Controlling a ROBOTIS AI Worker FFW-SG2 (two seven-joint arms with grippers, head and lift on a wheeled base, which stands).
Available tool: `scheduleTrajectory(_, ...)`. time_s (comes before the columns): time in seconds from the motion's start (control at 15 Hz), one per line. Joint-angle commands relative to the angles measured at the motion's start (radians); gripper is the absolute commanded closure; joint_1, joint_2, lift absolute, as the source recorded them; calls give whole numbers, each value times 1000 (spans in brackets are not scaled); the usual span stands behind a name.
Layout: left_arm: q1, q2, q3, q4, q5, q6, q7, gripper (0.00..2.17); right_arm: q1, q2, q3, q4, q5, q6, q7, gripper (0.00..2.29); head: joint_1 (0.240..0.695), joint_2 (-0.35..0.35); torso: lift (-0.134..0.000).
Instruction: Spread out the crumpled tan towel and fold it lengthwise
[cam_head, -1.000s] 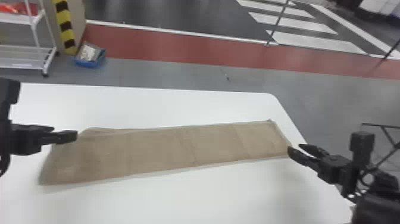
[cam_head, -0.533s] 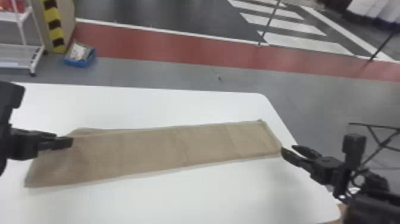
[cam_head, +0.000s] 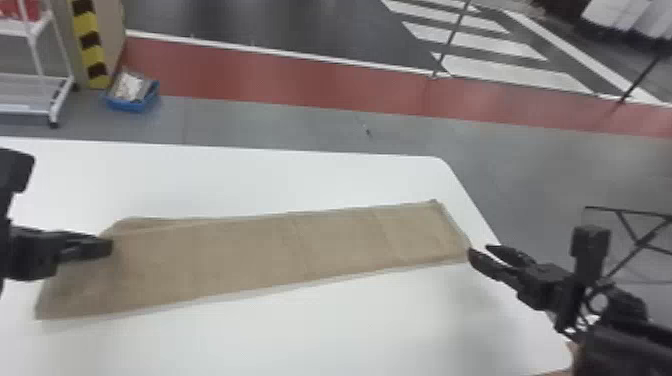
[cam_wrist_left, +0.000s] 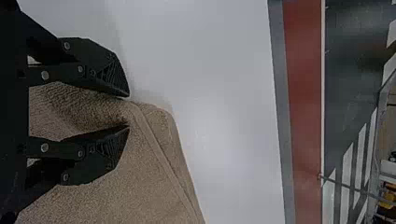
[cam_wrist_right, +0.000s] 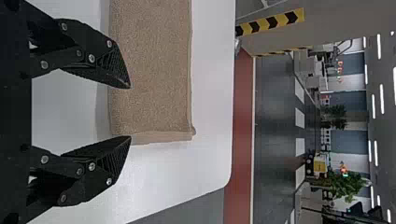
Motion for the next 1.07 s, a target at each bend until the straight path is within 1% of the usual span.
scheduleTrajectory(0.0,16,1,-1,-20,-5,-4,1,1224,0,0,-4,0,0,0,0,596,695,-325,-124)
scheduleTrajectory(0.07,32,6,-3,-35,-6,-7,-5,1578,0,0,-4,2,0,0,1,596,695,-326,-124)
scheduleTrajectory(0.13,52,8,2,-73,-6,-7,-7,1811,0,0,-5,6,0,0,0,596,695,-327,-124)
scheduleTrajectory(0.2,86,8,10,-126,-5,-16,-2,1825,0,-2,-5,11,1,-3,-2,596,695,-328,-124)
scheduleTrajectory(0.27,128,8,13,-182,-6,-62,16,1825,0,-2,-5,15,0,-3,-3,596,695,-330,-124)
scheduleTrajectory(0.33,184,9,14,-247,-18,-151,56,1825,0,-3,-5,22,1,-3,-5,572,695,-331,-124)
scheduleTrajectory(0.4,246,9,10,-307,-60,-252,98,1825,0,-3,-5,28,1,-6,-6,572,695,-329,-124)
scheduleTrajectory(0.53,347,12,-16,-379,-149,-436,174,1825,0,-3,-5,41,0,-18,-8,572,695,-323,-124)
scheduleTrajectory(0.67,396,20,-67,-391,-265,-507,234,1818,0,-2,-2,48,1,-24,-9,572,695,-321,-124)
scheduleTrajectory(0.73,402,24,-98,-376,-314,-507,273,1750,0,-2,-1,48,0,-24,-9,572,695,-329,-124)
scheduleTrajectory(0.8,404,28,-128,-336,-351,-513,302,1528,0,-2,1,48,0,-24,-9,572,695,-330,-124)
scheduleTrajectory(0.87,404,28,-148,-305,-376,-547,314,1072,0,-2,1,48,0,-21,-8,572,695,-332,-124)
scheduleTrajectory(0.93,404,28,-167,-274,-394,-590,343,188,0,-2,-1,48,0,-24,-8,572,695,-335,-124)
scheduleTrajectory(1.0,404,28,-174,-264,-397,-599,338,36,1,-2,-2,48,0,-21,-6,572,695,-339,-124)
